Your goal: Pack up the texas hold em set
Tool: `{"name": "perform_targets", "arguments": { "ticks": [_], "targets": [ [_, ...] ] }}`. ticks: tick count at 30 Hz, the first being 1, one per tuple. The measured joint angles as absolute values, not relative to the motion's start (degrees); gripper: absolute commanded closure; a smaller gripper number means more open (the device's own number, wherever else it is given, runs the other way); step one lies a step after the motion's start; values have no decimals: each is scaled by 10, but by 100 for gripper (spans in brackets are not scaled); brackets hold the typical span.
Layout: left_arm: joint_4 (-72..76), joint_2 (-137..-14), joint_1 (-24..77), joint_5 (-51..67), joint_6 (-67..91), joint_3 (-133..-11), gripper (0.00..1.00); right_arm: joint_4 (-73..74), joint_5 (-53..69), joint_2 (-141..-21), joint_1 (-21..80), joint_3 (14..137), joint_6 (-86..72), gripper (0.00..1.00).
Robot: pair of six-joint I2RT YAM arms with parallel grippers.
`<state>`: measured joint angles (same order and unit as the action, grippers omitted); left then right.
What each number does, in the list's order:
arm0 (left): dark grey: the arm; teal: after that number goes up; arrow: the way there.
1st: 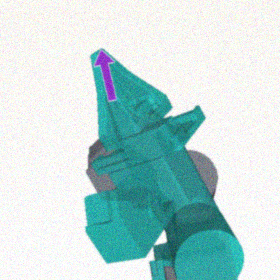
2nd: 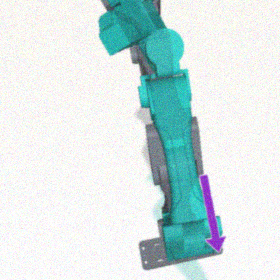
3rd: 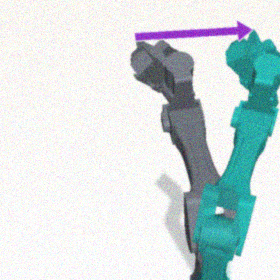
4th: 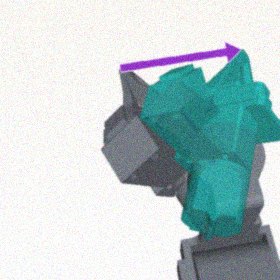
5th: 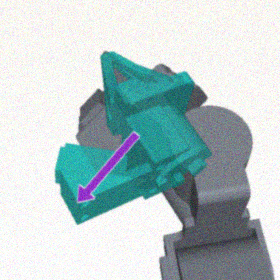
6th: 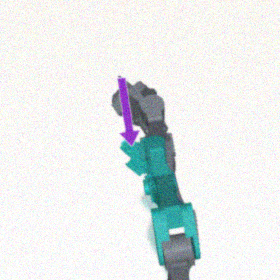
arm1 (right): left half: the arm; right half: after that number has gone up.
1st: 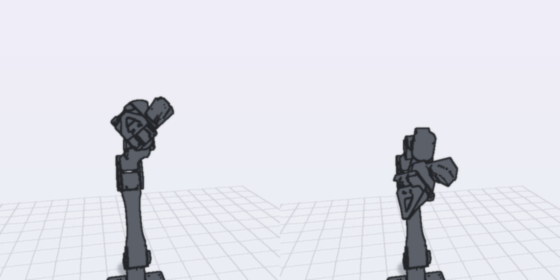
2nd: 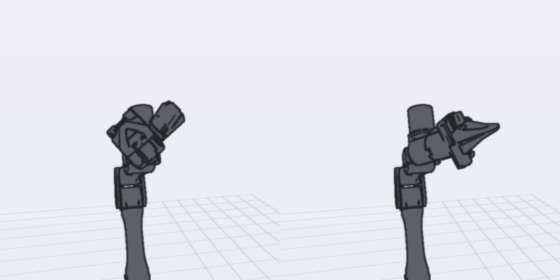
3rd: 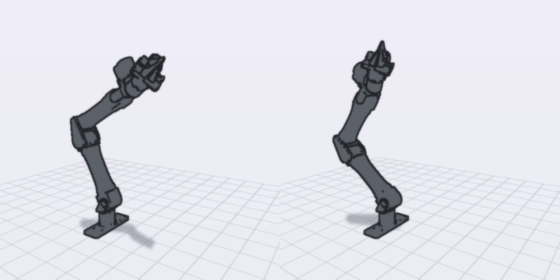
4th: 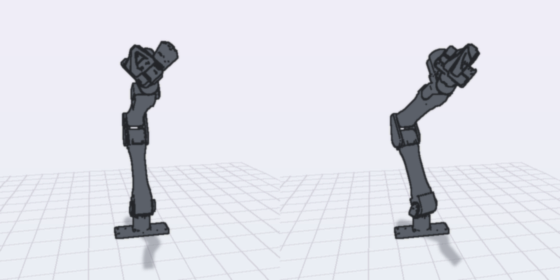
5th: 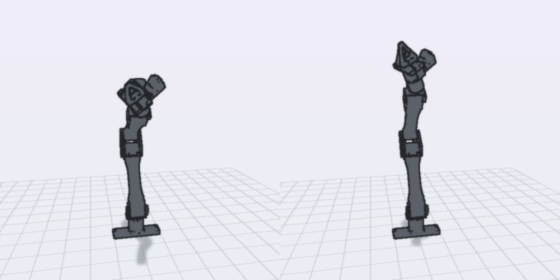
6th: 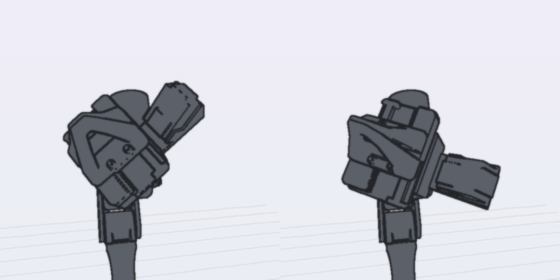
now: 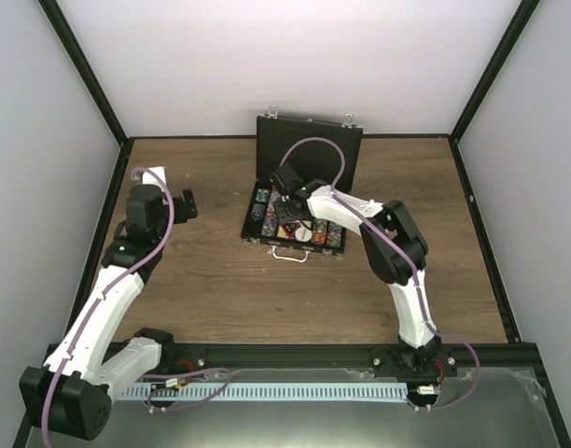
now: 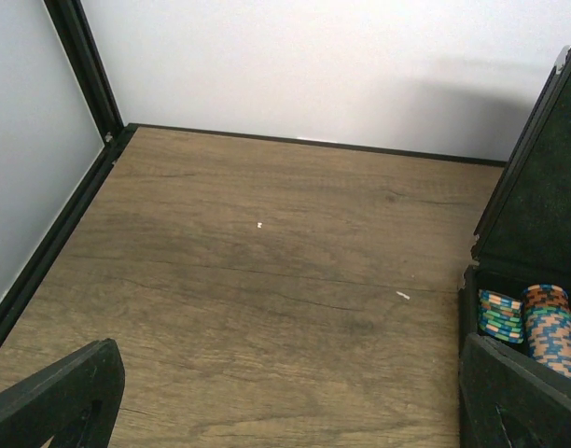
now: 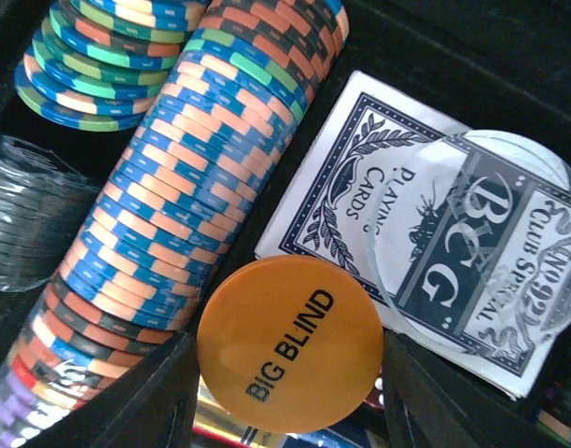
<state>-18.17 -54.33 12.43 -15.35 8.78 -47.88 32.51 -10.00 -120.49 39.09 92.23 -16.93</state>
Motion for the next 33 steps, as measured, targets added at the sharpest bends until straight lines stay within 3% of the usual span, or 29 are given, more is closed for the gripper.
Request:
{"name": "perform_targets", "arguments": {
  "ticks": [15,24,33],
  "targets": [
    [-182,-546,124,-154,88,-479,0,312,-107,-1179,386,900,-168,2],
    [-182,-545,124,-153,87,-479,0,272,-81,-979,358,806,-159,0],
    [-181,-548,124,-152,87,-479,0,164,80,-900,137,675,-169,0]
  ]
}}
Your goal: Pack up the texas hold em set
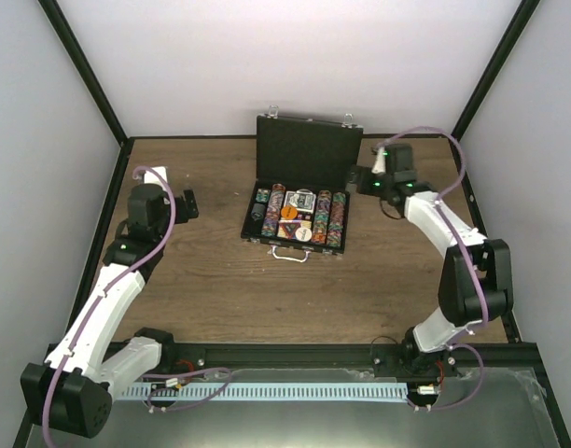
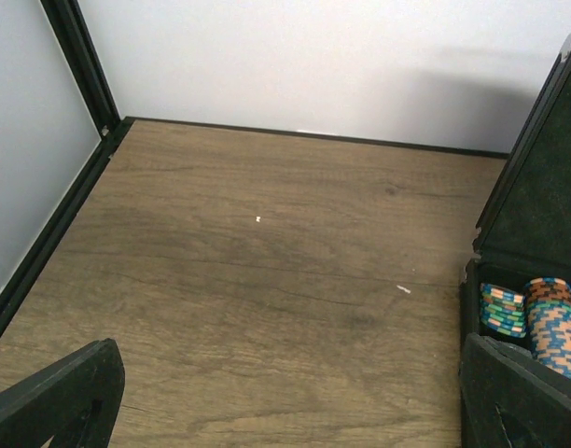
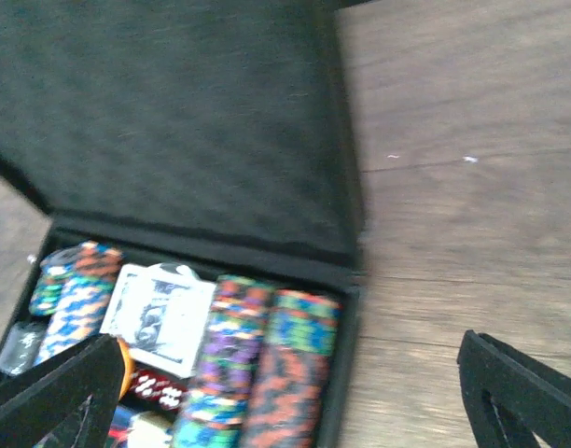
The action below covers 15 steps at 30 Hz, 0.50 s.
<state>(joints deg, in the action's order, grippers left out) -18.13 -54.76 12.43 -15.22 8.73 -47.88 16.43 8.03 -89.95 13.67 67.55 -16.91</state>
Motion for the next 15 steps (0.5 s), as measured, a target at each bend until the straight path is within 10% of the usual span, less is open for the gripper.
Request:
{"name": "perform_targets", "arguments": {
  "ticks": [15],
  "targets": [
    [-185,-565,124,-147,87,-479,0,7,376,-1059,-6,814,-192,0]
  ]
}}
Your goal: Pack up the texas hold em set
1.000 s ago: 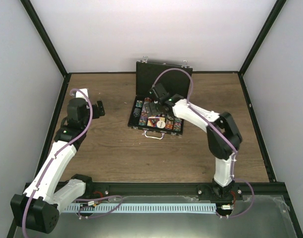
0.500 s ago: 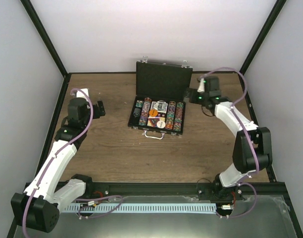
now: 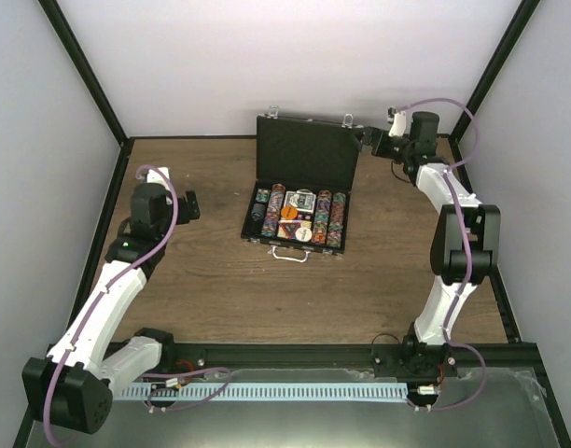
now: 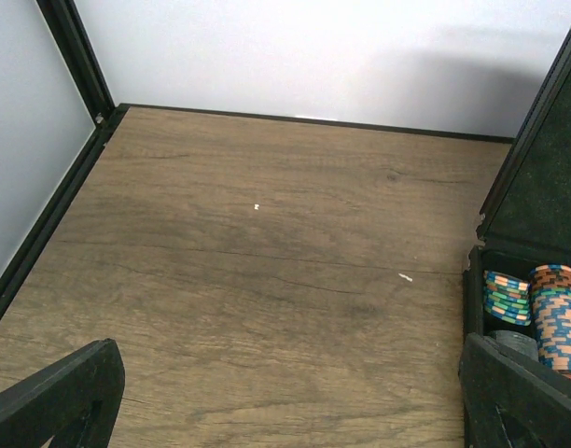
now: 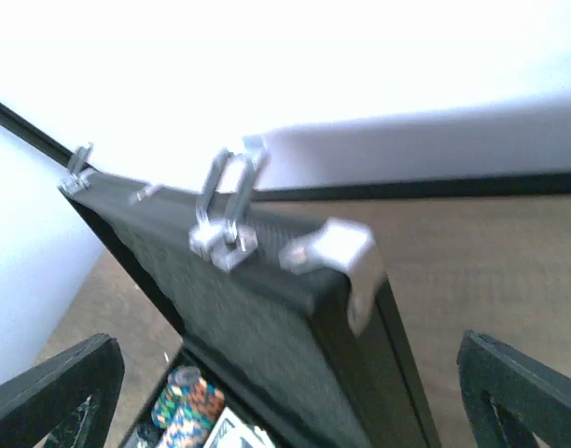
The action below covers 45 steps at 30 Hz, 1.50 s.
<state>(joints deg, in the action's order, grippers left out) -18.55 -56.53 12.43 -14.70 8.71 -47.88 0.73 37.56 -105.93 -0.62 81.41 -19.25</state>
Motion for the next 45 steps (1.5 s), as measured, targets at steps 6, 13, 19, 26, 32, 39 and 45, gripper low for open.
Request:
{"name": "perform_targets", "arguments": {
  "ticks": [6,13,19,26,32,39,45],
  "targets": [
    [-185,-569,124,-147,87,-479,0,-29,439,-1148,-8,912,-191,0],
    [-185,-580,124,-147,87,-479,0,-39,585,-1208,-14,960,-175,0],
    [-186,-583,124,-146,87,-479,0,-1,712,-1203,-15,960,-108,0],
    [-186,-583,124,-147,87,-479,0,133,794,-1125,8,901,32,0],
    [-186,-571,124,-148,87,-479,0,190,840,-965,67,712,114,1],
    [-183,-557,124,-131,88,-479,0,101,690,-815,73,492,-3,2],
    [-182,-580,128,-57,118,-484,4,58,477,-807,92,490,-116,8]
  ]
}}
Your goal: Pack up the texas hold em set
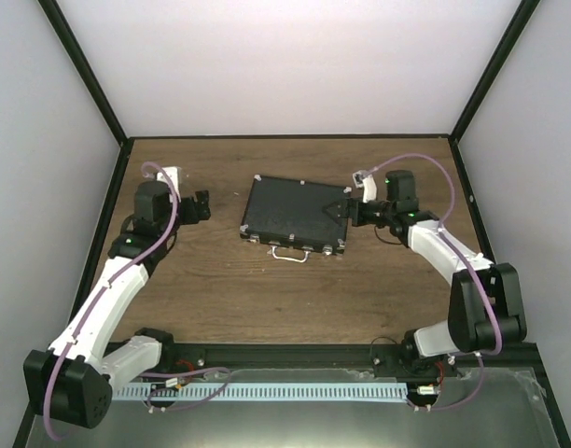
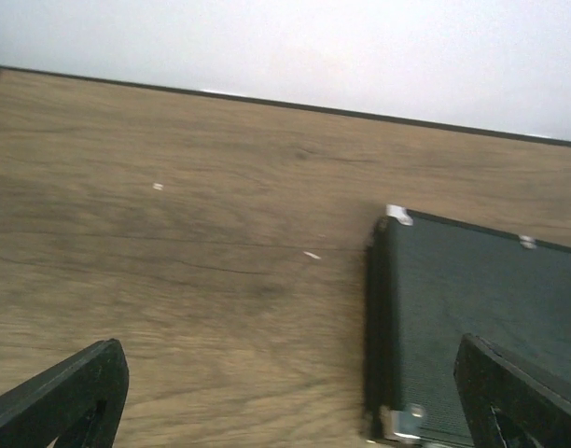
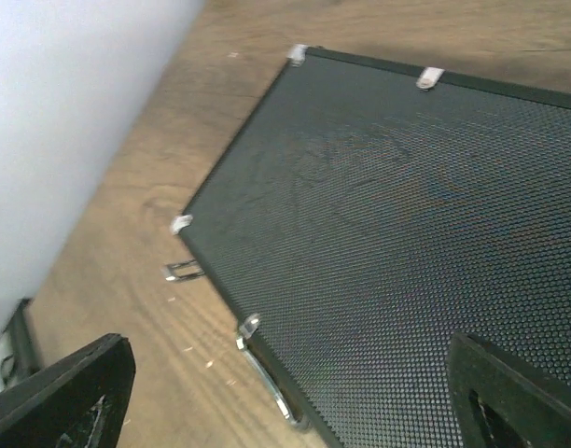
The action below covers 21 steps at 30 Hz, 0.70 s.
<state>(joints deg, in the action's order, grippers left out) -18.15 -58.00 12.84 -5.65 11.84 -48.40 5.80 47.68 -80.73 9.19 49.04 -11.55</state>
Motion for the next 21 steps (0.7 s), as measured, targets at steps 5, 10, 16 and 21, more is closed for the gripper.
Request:
{"name": "perform_targets", "arguments": {
  "ticks": [5,10,16,21],
  "targets": [
    [-145,-595,142,25,192,-470,8,68,309,-823,195,519,-159,20],
    [-107,-657,178,75,241,-439,16,70,226,-852,276,550,-176,32],
    [-63,-751,215,120,284,-433,34,93,154,-947,339,640,-174,36],
    [-28,-793,222,135,305,-432,38,101,132,-1010,362,689,-175,38]
  ]
}}
